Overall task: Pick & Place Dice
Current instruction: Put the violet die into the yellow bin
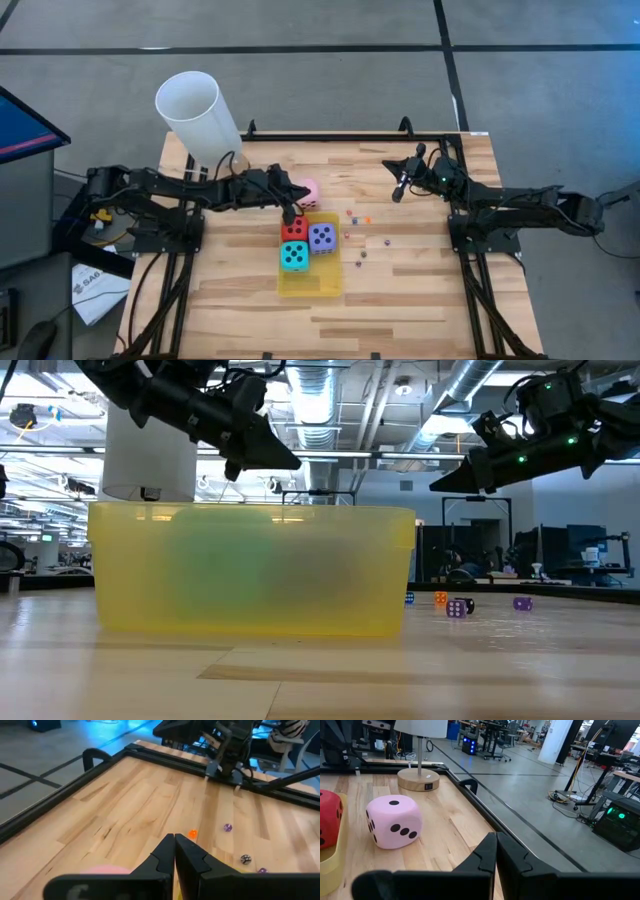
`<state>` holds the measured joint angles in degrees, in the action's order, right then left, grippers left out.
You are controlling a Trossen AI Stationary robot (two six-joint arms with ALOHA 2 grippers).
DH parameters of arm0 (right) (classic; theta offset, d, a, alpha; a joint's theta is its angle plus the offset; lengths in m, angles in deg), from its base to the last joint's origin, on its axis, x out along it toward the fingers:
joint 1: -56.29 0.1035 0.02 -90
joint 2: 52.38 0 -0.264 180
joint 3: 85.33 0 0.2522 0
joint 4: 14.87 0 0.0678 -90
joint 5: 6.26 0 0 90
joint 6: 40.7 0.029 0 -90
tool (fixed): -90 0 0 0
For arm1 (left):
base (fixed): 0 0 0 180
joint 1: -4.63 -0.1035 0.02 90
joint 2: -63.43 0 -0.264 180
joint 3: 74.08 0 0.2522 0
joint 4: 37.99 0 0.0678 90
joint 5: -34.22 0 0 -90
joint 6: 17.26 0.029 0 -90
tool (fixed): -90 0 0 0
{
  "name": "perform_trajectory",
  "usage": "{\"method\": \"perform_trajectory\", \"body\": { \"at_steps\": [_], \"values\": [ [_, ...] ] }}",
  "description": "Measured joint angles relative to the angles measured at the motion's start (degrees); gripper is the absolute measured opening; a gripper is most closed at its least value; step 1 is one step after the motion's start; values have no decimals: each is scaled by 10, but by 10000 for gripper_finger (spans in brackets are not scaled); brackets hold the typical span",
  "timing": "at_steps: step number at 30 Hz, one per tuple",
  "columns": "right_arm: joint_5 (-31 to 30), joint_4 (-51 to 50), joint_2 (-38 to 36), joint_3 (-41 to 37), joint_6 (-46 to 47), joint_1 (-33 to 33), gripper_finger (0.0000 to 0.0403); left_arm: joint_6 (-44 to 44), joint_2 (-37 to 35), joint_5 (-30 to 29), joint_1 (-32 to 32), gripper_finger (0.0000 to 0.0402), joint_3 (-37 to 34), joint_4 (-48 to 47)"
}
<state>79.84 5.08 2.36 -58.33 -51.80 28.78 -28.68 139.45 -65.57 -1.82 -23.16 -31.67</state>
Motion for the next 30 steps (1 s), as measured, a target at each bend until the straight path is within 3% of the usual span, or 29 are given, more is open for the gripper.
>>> {"method": "perform_trajectory", "body": {
  "at_steps": [13, 24, 30],
  "values": [
    [0, 1, 0, 0, 0, 1, 6, -56, 2, -17, 53, 0, 0, 2],
    [0, -3, 0, 0, 0, 2, 6, -87, 70, -38, 81, 0, 33, 19],
    [0, -3, 0, 0, 0, 1, 6, -86, 121, 8, 78, 0, 72, 10]
  ]
}}
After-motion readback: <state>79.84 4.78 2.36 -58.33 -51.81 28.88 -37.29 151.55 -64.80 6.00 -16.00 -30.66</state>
